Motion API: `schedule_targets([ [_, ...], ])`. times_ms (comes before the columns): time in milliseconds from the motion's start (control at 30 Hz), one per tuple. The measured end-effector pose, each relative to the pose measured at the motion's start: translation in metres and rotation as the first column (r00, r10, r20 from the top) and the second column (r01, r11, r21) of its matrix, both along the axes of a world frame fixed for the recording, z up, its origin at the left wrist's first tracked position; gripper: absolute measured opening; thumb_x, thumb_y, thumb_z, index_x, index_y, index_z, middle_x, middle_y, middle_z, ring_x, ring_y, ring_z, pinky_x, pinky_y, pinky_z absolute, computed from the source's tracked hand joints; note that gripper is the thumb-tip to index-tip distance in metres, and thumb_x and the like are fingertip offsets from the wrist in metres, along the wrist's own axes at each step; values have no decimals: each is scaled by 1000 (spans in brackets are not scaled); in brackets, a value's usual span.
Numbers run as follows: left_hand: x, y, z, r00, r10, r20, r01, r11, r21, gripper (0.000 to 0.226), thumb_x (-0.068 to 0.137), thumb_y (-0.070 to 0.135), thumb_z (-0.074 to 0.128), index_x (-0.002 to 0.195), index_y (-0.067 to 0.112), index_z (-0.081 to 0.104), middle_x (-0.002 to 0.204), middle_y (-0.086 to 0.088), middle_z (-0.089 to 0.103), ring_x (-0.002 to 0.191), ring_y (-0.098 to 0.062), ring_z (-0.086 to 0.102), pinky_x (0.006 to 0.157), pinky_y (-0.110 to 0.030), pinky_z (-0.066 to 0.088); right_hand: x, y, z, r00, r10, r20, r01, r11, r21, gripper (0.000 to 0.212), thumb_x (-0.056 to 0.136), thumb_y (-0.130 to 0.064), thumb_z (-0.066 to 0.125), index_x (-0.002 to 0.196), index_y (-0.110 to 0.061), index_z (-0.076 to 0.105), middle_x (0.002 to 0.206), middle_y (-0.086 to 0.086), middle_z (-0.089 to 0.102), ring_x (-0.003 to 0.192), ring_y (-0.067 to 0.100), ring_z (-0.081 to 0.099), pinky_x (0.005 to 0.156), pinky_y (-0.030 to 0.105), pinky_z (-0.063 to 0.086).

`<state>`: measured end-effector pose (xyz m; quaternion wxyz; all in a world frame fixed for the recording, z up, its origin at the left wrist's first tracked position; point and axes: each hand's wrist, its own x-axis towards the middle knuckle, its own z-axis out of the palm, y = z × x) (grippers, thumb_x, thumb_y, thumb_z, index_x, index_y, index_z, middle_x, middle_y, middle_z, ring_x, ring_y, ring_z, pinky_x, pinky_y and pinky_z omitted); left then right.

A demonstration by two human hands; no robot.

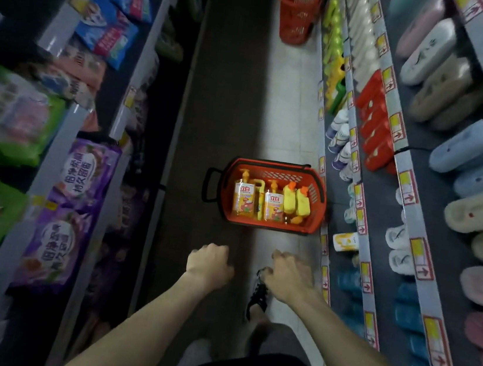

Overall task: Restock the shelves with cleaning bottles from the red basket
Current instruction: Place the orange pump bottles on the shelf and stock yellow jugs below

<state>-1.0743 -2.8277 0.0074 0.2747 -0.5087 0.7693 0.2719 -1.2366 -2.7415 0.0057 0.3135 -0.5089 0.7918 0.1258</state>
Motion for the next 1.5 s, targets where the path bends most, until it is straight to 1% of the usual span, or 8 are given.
schedule_targets([
  [233,-66,-67,-33,996,87,16,-87,995,55,33,97,30,57,125,15,65,125,-11,69,117,-33,65,93,-40,54,-68,-85,-32,993,119,4,-119,991,62,42,101,-37,50,130,-10,61,132,13,66,124,34,61,100,41,47],
  [600,-98,-188,-126,983,-132,127,119,988,98,46,101,31,51,143,14,54,141,-12,60,135,-34,53,112,-47,41,-113,-202,-117,991,137,12,-137,975,177,47,102,-38,49,141,-11,51,139,15,61,127,36,58,101,42,45],
  [900,-112,-263,-218,996,-28,81,9,974,225,43,100,29,51,140,13,51,139,-13,61,132,-35,56,108,-45,45,-120,-278,-195,993,110,45,-119,945,304,56,103,-37,49,150,-8,43,150,16,53,139,36,48,112,45,42],
  [1100,-127,-285,-281,995,3,98,-33,952,303,46,102,28,52,143,10,48,143,-15,58,135,-35,54,106,-46,47,-124,-308,-266,991,115,70,-132,941,313,50,102,-38,50,146,-13,49,142,12,59,132,34,55,108,43,44],
  [1200,-136,-294,-321,987,127,103,-154,935,319,48,100,30,56,144,10,48,143,-13,57,135,-34,53,106,-46,48,-125,-324,-309,990,104,99,-129,942,308,50,102,-39,52,145,-14,49,136,11,61,127,33,58,105,43,46],
  [1300,-146,-298,-362,929,363,71,-365,870,331,56,99,38,59,146,11,47,142,-13,55,130,-36,56,105,-49,50,-125,-331,-350,991,45,129,-83,947,312,49,101,-39,54,143,-13,50,133,11,63,124,32,60,104,45,50],
  [1400,-157,-296,-393,823,568,16,-542,776,323,70,95,38,65,155,14,37,145,-13,52,130,-37,56,107,-51,50,-125,-334,-385,976,-130,173,63,937,344,58,101,-43,55,150,-12,44,143,11,56,134,33,53,112,47,45],
  [1500,-168,-294,-414,682,731,26,-695,637,335,80,97,31,63,165,19,22,155,-13,44,140,-37,50,112,-49,47,-124,-338,-412,882,-411,233,299,867,398,66,101,-42,61,157,-17,36,152,9,50,143,34,46,115,47,39],
])
